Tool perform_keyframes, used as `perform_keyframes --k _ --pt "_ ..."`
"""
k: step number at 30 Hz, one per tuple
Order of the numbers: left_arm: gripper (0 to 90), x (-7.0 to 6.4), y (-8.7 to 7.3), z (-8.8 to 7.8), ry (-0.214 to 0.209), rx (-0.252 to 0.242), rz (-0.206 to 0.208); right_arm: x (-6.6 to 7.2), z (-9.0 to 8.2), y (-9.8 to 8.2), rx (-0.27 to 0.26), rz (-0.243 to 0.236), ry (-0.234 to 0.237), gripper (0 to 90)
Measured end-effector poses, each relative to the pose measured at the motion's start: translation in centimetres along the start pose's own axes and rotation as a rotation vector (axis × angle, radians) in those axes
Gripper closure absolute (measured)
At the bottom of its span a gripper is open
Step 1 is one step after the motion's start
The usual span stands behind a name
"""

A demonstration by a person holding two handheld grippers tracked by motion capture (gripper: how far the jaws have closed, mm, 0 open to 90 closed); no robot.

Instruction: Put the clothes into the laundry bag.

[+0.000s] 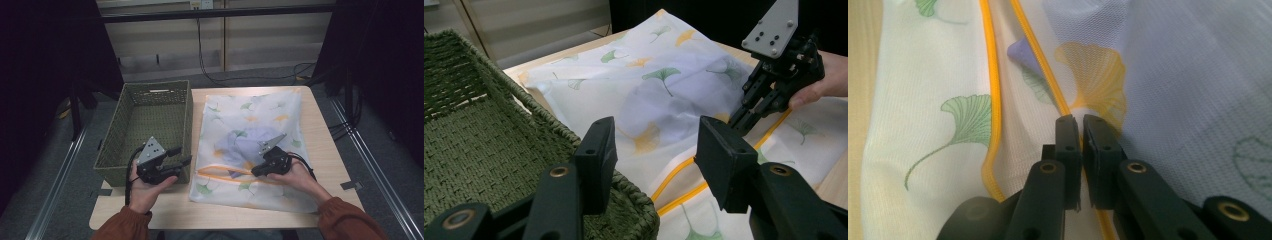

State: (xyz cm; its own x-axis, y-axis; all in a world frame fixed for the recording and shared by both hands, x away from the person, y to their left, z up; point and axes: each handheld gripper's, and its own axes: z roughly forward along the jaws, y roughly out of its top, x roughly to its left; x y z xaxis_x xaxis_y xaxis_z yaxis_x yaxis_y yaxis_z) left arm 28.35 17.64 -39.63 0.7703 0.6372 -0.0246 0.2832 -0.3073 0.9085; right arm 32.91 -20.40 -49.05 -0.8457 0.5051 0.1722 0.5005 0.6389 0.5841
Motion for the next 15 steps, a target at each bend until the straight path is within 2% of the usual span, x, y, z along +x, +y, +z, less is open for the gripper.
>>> perform_keyframes --k 3,7,10,11,15 --pt "50.2 -0.1 -0.1 0.1 -0.002 0.004 0.003 -0.7 -0.3 -0.3 -0.012 0.025 -0.02 86.1" --pt "49.9 -0.3 -0.3 0.5 -0.005 0.014 0.006 -1.2 -0.5 -0.5 -0.031 0.045 -0.081 82.7" --pt "49.8 -0.4 -0.3 0.6 -0.009 0.015 0.008 -1.2 -0.7 -0.5 -0.045 0.043 -0.07 80.8" --pt "49.8 -0.5 -0.3 0.5 -0.006 0.015 0.009 -1.1 -0.9 -0.5 -0.056 0.06 -0.062 80.9" --pt "49.4 -0.5 -0.3 0.3 -0.004 0.008 0.003 -1.0 -2.3 -0.2 -0.161 0.06 -0.041 80.8"
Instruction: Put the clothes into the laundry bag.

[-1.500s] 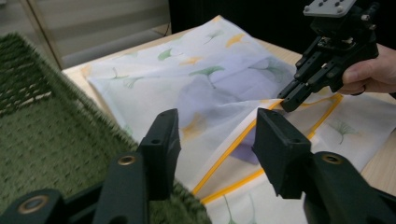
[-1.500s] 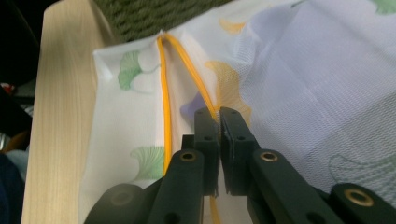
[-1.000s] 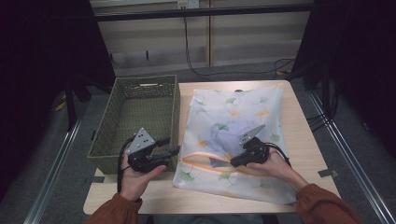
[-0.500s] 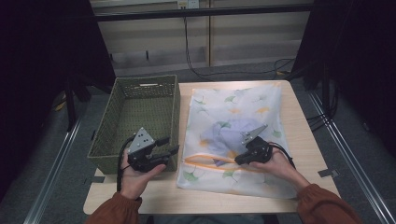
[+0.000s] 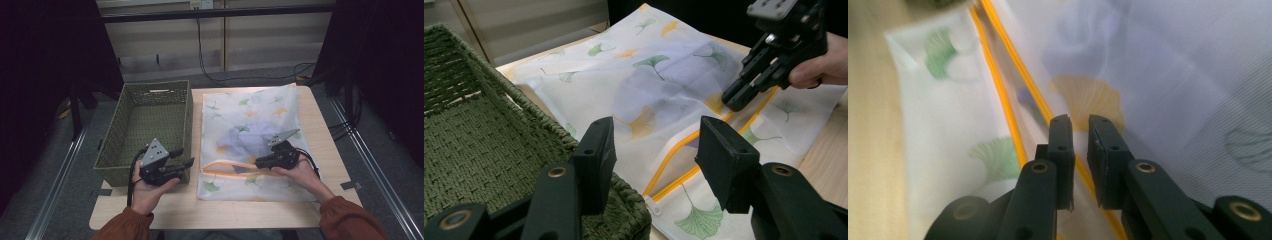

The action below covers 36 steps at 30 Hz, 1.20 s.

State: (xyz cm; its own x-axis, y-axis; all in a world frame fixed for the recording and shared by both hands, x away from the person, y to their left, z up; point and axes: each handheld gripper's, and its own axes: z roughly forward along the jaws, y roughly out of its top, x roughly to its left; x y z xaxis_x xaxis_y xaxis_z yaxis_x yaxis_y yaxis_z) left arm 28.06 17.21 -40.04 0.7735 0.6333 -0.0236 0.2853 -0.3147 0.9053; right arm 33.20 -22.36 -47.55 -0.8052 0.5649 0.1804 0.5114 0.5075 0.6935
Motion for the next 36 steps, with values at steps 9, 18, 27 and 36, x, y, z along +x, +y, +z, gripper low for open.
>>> perform_keyframes --k 9,18,27,36 --pt "39.9 0.3 -0.2 -1.3 0.031 -0.008 -0.003 0.6 -3.2 -0.2 -0.169 0.042 -0.056 74.0" --pt "28.9 0.9 -0.4 -2.8 0.066 0.009 -0.023 1.7 -6.6 -1.7 -0.293 0.09 -0.132 52.8" --pt "21.9 1.6 -1.5 -5.5 0.171 0.004 -0.051 3.1 -9.8 -3.8 -0.373 0.103 -0.216 44.5" --pt "21.8 1.3 -3.7 -8.8 0.187 -0.032 -0.105 3.3 -11.3 -6.7 -0.438 0.189 -0.261 39.0"
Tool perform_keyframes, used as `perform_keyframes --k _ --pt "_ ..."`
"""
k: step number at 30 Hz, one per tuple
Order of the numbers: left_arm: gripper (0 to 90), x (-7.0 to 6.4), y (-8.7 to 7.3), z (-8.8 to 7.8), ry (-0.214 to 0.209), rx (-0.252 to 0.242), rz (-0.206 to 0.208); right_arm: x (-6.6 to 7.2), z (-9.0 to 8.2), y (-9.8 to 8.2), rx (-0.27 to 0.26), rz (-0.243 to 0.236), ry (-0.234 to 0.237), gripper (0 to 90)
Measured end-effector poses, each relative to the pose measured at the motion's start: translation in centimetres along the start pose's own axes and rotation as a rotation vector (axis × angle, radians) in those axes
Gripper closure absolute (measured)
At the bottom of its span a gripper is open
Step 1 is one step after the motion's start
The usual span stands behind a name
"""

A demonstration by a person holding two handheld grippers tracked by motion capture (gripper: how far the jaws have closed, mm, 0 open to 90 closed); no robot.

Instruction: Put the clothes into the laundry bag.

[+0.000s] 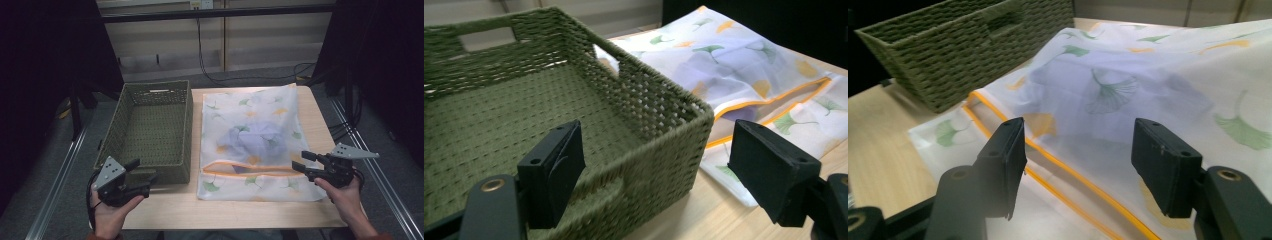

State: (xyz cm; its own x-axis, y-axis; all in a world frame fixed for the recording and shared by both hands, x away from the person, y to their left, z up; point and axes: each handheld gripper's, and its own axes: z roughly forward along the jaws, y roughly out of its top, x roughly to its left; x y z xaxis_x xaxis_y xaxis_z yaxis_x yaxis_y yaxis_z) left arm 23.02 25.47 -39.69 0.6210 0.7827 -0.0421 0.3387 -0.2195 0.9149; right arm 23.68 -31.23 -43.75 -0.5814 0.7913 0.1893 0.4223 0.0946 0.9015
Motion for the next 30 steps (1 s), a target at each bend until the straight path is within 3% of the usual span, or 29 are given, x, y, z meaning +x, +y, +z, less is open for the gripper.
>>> perform_keyframes --k 3,6,8,10,13,15,17,21,23,24,25,30 --pt "21.8 0.1 -0.9 -0.7 0.013 -0.029 -0.013 0.2 -0.4 -0.2 -0.021 0.0 -0.024 38.5" --pt "21.4 0.5 -1.6 -1.3 0.041 -0.027 -0.013 0.4 -0.8 -0.5 -0.03 -0.005 -0.039 38.2" --pt "21.0 0.8 -2.1 -1.9 0.042 -0.042 -0.03 0.4 -1.0 -0.8 -0.028 -0.009 -0.05 38.2" --pt "21.3 1.0 -2.7 -2.4 0.086 -0.059 -0.039 0.4 -1.2 -1.0 -0.019 -0.009 -0.058 38.1" --pt "21.4 1.4 -3.5 -2.5 0.094 -0.065 -0.065 0.5 -1.7 -1.2 -0.03 -0.021 -0.072 38.1" --pt "21.3 1.6 -3.8 -2.5 0.102 -0.06 -0.066 0.3 -2.1 -1.3 -0.036 -0.008 -0.093 35.9" --pt "21.4 1.6 -3.7 -2.5 0.097 -0.077 -0.076 0.0 -2.3 -1.4 -0.032 0.02 -0.141 31.9" --pt "22.3 2.0 -3.9 -2.4 0.084 -0.081 -0.089 -0.9 -2.5 -1.7 -0.034 0.051 -0.169 32.3" --pt "22.4 2.1 -4.0 -2.4 0.108 -0.07 -0.103 -1.2 -2.4 -1.9 -0.045 0.043 -0.186 32.1" --pt "22.4 2.1 -4.1 -2.4 0.123 -0.074 -0.115 -1.4 -2.3 -2.0 -0.039 0.052 -0.174 31.3" --pt "22.3 2.2 -4.1 -2.5 0.111 -0.078 -0.121 -1.6 -2.1 -2.1 -0.037 0.071 -0.156 30.1" --pt "22.3 2.0 -4.0 -2.3 0.108 -0.068 -0.101 -1.8 -1.8 -2.2 -0.038 0.068 -0.154 26.8"
